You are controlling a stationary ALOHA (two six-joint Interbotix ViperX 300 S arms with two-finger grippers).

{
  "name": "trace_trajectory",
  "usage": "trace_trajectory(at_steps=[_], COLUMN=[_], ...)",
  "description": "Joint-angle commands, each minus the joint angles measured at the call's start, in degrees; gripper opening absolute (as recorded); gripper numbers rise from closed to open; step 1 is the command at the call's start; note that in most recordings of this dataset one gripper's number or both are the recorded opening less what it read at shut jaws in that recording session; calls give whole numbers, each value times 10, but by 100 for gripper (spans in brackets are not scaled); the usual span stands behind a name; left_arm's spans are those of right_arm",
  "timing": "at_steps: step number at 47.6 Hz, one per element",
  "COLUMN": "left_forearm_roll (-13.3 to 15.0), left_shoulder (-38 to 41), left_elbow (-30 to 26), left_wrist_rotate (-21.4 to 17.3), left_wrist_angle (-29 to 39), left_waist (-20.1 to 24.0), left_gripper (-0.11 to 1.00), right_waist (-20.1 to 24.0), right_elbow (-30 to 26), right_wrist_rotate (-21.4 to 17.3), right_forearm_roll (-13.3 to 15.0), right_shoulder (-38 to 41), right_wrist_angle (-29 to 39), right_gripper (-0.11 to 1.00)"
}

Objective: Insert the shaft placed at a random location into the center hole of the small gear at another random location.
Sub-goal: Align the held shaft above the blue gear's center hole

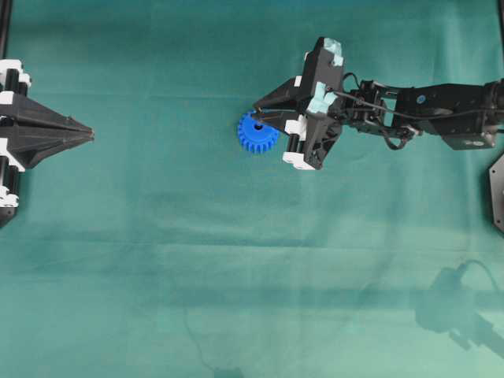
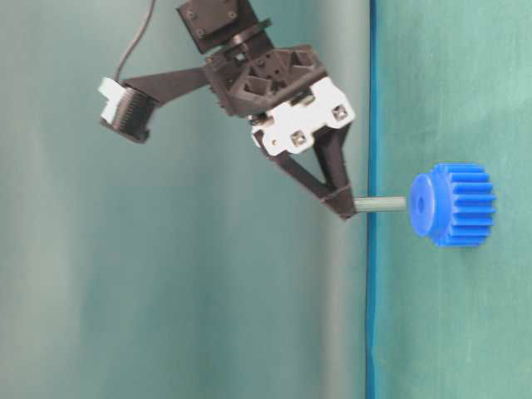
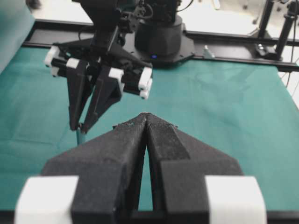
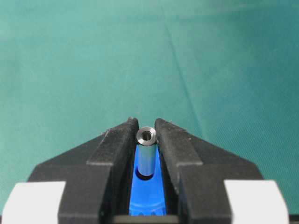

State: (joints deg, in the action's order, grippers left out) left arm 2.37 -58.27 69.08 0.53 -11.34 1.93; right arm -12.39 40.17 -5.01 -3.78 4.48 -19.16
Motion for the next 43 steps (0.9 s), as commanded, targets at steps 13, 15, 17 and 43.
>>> trace_trajectory(at_steps=[13,15,17,43], left_forearm_roll=[1,1,1,1], left_shoulder=[3,3,3,3], left_elbow=[-4,-4,-4,-4], left_wrist_rotate=[2,2,2,2], left_wrist_angle=[0,0,0,0], left_waist=[1,1,1,1], left_gripper=[-1,-1,-1,-1], right_waist=[-3,-3,-3,-4], right_elbow=[-12,-12,-11,-10], right_wrist_rotate=[1,1,1,1], right_forearm_roll=[-1,-1,-1,-2], right_shoulder=[14,14,13,18], right_wrist_angle=[-18,-18,-18,-18], right_gripper=[15,15,15,15])
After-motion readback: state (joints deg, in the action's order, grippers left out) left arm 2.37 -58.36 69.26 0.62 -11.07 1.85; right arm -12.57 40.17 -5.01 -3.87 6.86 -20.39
